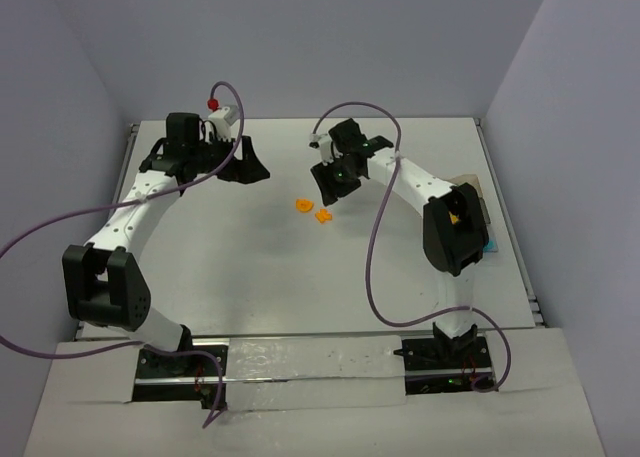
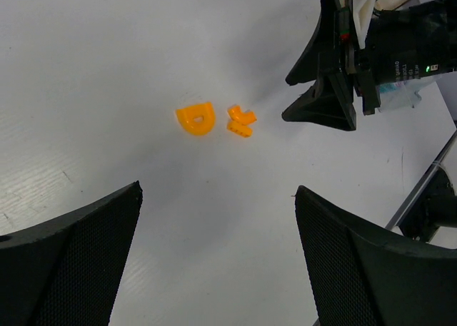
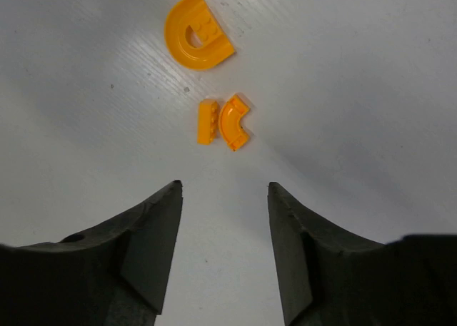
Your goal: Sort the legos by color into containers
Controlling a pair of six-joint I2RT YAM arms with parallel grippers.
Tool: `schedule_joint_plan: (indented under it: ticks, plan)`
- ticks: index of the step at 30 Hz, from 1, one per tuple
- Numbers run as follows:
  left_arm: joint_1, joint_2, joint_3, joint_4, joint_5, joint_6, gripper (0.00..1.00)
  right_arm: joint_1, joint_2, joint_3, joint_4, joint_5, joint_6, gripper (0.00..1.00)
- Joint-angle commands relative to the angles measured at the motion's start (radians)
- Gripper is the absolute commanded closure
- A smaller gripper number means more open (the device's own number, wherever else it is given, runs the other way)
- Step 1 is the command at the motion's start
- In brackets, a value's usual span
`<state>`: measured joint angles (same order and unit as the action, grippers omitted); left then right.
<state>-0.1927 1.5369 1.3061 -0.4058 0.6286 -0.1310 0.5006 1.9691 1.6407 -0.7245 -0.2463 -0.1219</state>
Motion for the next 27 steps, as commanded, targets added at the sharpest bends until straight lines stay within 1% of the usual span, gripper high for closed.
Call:
schedule_joint_plan:
  ticks: [1,5,9,12,13,15,27]
  plan:
    - [0.023,0.021,0.059,0.024,0.018,-0.032,0.05,0.048,0.083,0.122,-0.001,0.047,0.042,0.44]
    - [0.026,0.019,0.063,0.019,0.009,-0.027,0.05,0.071,0.118,0.142,-0.013,0.066,0.045,0.47]
    - [0.030,0.019,0.059,0.023,0.013,-0.028,0.06,0.100,0.126,0.132,-0.015,0.070,0.048,0.53]
    - [0.030,0.021,0.059,0.025,0.017,-0.033,0.05,0.111,0.129,0.123,-0.014,0.074,0.045,0.54]
    - [0.031,0.020,0.059,0.028,0.020,-0.034,0.05,0.115,0.134,0.119,-0.012,0.072,0.049,0.57]
    - [0.032,0.020,0.062,0.030,0.022,-0.037,0.05,0.120,0.143,0.116,-0.012,0.077,0.052,0.60]
    - [0.032,0.015,0.064,0.027,0.023,-0.038,0.05,0.122,0.209,0.149,-0.019,0.131,0.063,0.63]
